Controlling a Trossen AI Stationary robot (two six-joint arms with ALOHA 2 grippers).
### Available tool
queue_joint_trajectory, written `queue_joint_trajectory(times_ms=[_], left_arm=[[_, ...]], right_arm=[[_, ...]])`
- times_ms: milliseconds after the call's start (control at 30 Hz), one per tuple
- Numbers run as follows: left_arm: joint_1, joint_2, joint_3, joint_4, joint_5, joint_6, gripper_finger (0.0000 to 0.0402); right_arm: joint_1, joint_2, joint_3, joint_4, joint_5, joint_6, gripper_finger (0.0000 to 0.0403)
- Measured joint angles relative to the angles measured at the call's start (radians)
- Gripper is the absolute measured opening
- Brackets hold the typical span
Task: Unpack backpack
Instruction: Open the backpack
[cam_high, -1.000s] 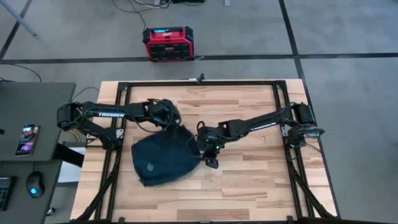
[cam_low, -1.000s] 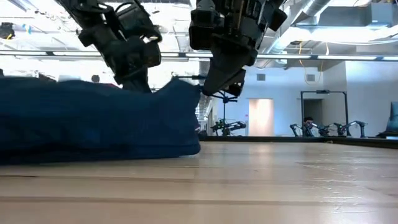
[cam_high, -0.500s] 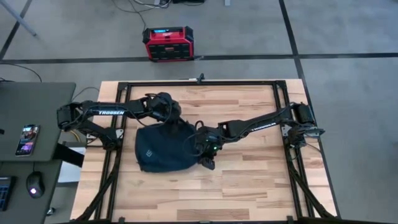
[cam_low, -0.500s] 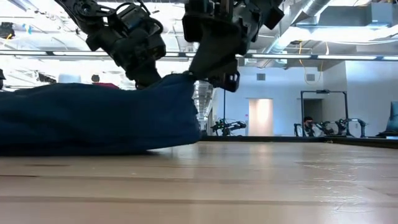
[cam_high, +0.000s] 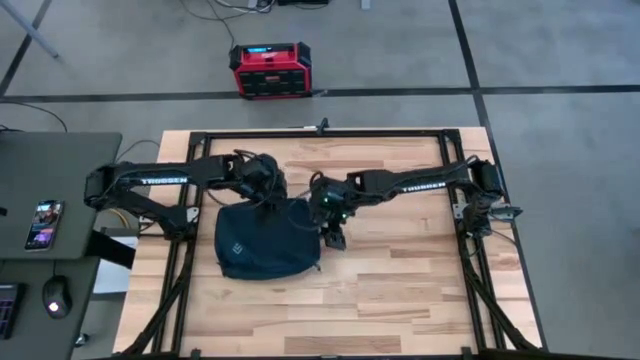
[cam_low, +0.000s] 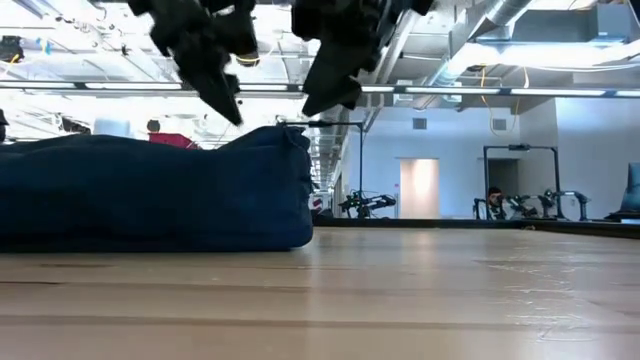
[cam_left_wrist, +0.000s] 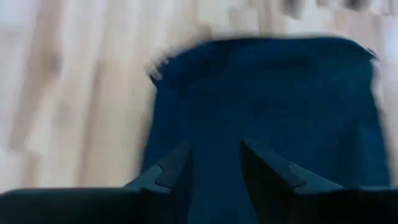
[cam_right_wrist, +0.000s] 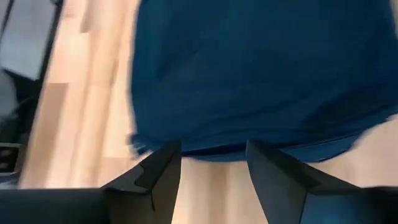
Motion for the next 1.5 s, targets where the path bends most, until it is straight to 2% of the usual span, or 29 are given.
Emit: queue_joint_trajectory(times_ms=[133,233,400,533,700,1033,1133,1333,1400,1500], left_arm=[[-0.131,-0.023,0.0,-0.194,-0.006,-0.307,0.0106],[-0.245,-0.022,-0.024,-0.252,-0.073,-0.498,0.0103],[-0.408,-0.022,-0.145,-0.123,-0.197,-0.716,0.0103],[-0.468,-0.021,-0.273,0.07,-0.286,-0.795,0.0103],[-0.464,-0.021,-0.391,0.278,-0.444,-0.794,0.0103],[-0.291,-0.021,-0.447,0.499,-0.554,-0.454,0.0103],[-0.236,-0.021,-0.44,0.556,-0.543,-0.38,0.0103],[-0.227,-0.068,-0.282,0.381,-0.425,-0.32,0.0103],[-0.252,-0.076,-0.21,0.283,-0.374,-0.35,0.0103],[-0.323,-0.085,-0.124,0.203,-0.304,-0.489,0.0103]], right_arm=[[-0.039,0.0,-0.04,0.101,0.011,-0.056,0.017],[-0.069,0.002,-0.059,0.156,0.033,-0.084,0.0166],[-0.109,-0.001,-0.14,0.303,0.048,-0.133,0.0162],[-0.112,0.001,-0.227,0.381,0.047,-0.14,0.0162],[-0.094,0.002,-0.275,0.391,0.048,-0.172,0.0162],[0.053,0.0,-0.273,0.268,0.048,-0.101,0.0162],[0.096,0.0,-0.272,0.272,0.06,-0.096,0.0162],[0.134,-0.042,-0.234,0.2,0.147,-0.131,0.0162],[0.134,-0.066,-0.231,0.19,0.175,-0.139,0.0162],[0.125,-0.09,-0.23,0.188,0.208,-0.137,0.0162]])
